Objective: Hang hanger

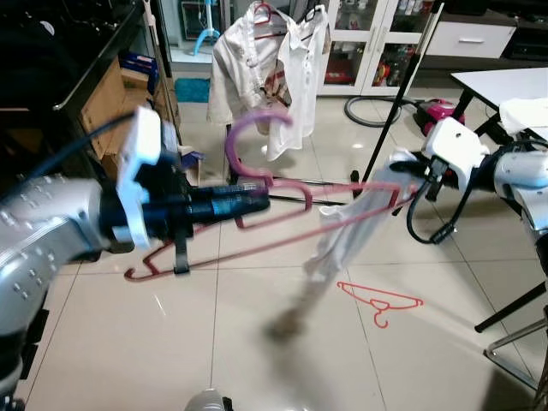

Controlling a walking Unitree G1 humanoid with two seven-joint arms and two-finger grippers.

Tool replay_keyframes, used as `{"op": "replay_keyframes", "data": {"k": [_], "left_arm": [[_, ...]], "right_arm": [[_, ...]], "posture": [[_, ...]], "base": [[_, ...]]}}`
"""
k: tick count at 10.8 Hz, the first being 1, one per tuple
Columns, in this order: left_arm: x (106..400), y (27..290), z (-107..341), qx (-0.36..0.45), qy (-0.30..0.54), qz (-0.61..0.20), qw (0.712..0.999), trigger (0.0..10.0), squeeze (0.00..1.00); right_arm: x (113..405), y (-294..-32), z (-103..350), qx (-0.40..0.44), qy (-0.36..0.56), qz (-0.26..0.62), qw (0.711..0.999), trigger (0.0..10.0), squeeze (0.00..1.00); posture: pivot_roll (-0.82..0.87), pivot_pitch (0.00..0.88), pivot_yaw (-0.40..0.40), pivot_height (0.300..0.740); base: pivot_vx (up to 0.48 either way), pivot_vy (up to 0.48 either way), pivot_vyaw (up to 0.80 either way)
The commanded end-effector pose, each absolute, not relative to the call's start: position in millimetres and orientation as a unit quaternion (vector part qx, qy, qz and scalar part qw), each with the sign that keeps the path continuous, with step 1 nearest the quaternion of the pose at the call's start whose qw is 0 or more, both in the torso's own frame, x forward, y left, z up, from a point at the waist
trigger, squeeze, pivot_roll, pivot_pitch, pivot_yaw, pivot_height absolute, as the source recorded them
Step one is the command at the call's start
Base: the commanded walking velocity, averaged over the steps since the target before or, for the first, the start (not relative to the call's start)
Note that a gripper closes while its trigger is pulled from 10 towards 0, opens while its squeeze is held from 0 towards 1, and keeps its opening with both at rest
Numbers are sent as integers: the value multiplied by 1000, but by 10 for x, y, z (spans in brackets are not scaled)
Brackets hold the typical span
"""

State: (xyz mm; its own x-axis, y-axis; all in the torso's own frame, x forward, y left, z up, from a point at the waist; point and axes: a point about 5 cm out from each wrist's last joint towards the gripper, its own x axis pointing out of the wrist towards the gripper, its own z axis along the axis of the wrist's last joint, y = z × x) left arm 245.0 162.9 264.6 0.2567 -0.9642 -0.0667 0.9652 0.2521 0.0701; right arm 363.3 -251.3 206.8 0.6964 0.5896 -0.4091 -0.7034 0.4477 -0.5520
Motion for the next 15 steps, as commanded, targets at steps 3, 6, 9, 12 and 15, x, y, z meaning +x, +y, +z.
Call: {"op": "replay_keyframes", "data": {"k": [3,6,9,12,15], "left_arm": [[2614,1804,2537,38,21,-549,835,10000,0],[2630,1903,2261,18,61,-527,848,10000,0],[2642,1961,2232,17,62,-517,853,10000,0],[2680,1971,2246,21,57,-513,856,10000,0],[2685,1964,2245,21,58,-517,854,10000,0]], "right_arm": [[3619,-2674,2200,-358,69,355,861,10000,0],[3614,-2715,2211,-325,55,341,881,10000,0],[3554,-2704,2272,-333,53,373,864,10000,0],[3445,-2757,2180,-359,75,396,842,10000,0],[3337,-2669,2306,-382,58,436,813,10000,0]], "posture": [[13,0,-26,740],[9,0,-28,740],[9,0,-29,740],[6,0,-30,740],[-2,0,-30,740]], "base": [[0,0,0],[0,0,0],[0,0,0],[0,0,0],[0,0,0]]}}
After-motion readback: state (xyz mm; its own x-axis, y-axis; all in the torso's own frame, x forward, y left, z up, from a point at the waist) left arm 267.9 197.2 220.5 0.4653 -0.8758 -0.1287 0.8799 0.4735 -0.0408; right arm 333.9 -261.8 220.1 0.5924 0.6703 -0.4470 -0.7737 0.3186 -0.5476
